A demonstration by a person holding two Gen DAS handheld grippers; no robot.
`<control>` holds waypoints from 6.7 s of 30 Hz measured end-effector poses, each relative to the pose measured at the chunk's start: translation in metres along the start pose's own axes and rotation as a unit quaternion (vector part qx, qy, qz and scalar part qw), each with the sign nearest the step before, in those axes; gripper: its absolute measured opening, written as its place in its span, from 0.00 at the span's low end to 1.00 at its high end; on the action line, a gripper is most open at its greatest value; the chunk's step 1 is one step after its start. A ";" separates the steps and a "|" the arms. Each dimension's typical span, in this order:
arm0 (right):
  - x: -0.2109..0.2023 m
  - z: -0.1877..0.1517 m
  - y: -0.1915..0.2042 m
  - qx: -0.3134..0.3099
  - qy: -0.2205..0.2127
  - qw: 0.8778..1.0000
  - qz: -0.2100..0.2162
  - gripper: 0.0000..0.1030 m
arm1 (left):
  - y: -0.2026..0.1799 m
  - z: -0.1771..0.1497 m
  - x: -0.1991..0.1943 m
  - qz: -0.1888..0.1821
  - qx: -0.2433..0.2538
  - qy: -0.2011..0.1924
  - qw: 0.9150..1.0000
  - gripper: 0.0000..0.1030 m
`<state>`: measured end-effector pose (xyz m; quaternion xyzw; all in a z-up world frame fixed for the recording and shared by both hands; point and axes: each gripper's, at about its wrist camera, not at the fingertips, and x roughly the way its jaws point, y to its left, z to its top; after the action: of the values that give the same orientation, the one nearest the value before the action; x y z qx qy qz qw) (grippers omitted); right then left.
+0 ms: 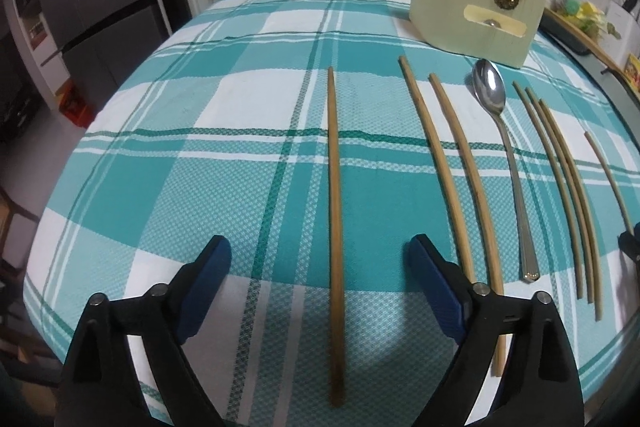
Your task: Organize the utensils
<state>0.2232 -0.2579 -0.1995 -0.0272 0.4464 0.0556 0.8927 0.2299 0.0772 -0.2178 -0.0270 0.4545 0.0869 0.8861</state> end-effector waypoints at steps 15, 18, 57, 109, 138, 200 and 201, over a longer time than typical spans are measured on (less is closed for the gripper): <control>0.003 0.002 -0.002 -0.007 0.008 1.000 0.007 0.70 | 0.006 -0.003 0.001 -0.011 0.003 0.007 1.000 0.99; 0.003 0.002 -0.002 -0.007 0.006 1.000 0.006 0.70 | 0.007 -0.004 0.002 -0.012 0.001 0.004 1.000 0.99; 0.007 0.016 -0.007 -0.039 0.072 0.996 0.038 0.70 | 0.021 0.016 -0.002 -0.073 0.045 0.035 0.996 0.99; -0.150 0.184 0.011 -0.034 -0.235 0.962 0.134 0.07 | 0.014 0.173 -0.173 -0.259 0.015 -0.210 0.943 0.03; 0.021 0.338 0.062 -0.081 -0.131 0.974 0.166 0.08 | -0.093 0.322 -0.006 -0.211 0.032 -0.103 0.971 0.10; -0.023 0.015 0.022 -0.017 -0.021 0.998 -0.055 0.52 | -0.014 -0.001 -0.040 -0.117 0.000 -0.033 0.993 0.88; -0.022 0.014 0.021 -0.012 -0.022 0.998 -0.050 0.52 | -0.013 -0.001 -0.039 -0.118 -0.003 -0.030 0.993 0.88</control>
<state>0.2184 -0.2374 -0.1731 -0.0588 0.4239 0.0173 0.9036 0.2092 0.0593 -0.1874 -0.0800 0.4208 -0.0159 0.9035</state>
